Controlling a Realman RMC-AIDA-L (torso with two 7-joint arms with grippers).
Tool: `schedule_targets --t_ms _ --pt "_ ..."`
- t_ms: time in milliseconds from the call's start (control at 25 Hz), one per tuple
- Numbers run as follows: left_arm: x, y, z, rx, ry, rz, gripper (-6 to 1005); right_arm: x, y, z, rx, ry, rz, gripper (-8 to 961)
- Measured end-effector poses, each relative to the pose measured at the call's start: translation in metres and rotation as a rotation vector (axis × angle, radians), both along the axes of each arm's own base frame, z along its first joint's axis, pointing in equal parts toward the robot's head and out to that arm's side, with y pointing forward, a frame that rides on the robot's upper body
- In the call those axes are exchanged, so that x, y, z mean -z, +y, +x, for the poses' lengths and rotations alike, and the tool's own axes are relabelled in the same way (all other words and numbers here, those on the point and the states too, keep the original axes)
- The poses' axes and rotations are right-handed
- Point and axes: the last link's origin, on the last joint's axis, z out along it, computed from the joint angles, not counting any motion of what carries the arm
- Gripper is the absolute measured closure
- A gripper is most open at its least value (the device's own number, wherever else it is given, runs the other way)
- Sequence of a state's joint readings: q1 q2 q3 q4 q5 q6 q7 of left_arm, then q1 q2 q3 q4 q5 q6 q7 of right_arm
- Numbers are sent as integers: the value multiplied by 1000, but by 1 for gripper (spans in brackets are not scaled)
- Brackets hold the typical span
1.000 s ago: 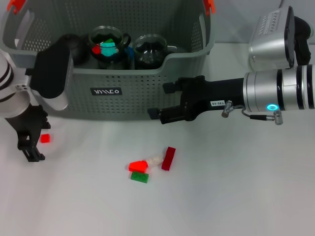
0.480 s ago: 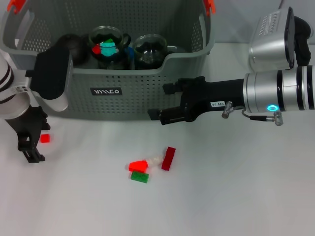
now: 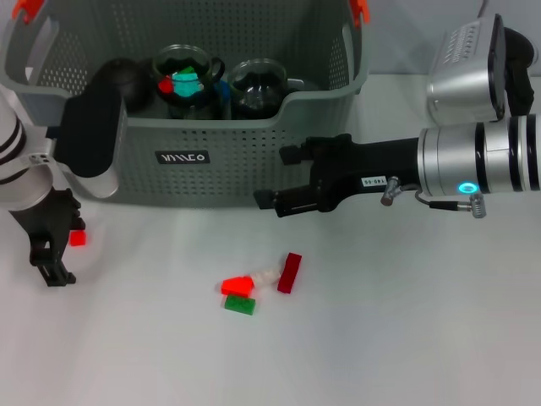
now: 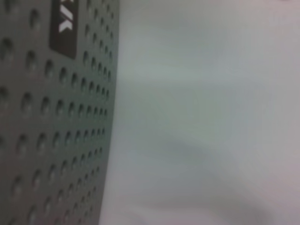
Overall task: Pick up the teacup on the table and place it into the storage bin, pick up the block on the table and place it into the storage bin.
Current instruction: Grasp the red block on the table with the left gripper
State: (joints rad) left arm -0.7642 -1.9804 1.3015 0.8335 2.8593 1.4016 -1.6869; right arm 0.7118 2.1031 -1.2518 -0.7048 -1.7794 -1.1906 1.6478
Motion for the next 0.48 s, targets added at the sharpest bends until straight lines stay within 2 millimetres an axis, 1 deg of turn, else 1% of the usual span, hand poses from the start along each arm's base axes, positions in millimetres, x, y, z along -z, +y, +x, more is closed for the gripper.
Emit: schedule_targets --t_ms 480 --pt "0 -1 2 -8 3 -6 128 0 0 0 1 0 1 11"
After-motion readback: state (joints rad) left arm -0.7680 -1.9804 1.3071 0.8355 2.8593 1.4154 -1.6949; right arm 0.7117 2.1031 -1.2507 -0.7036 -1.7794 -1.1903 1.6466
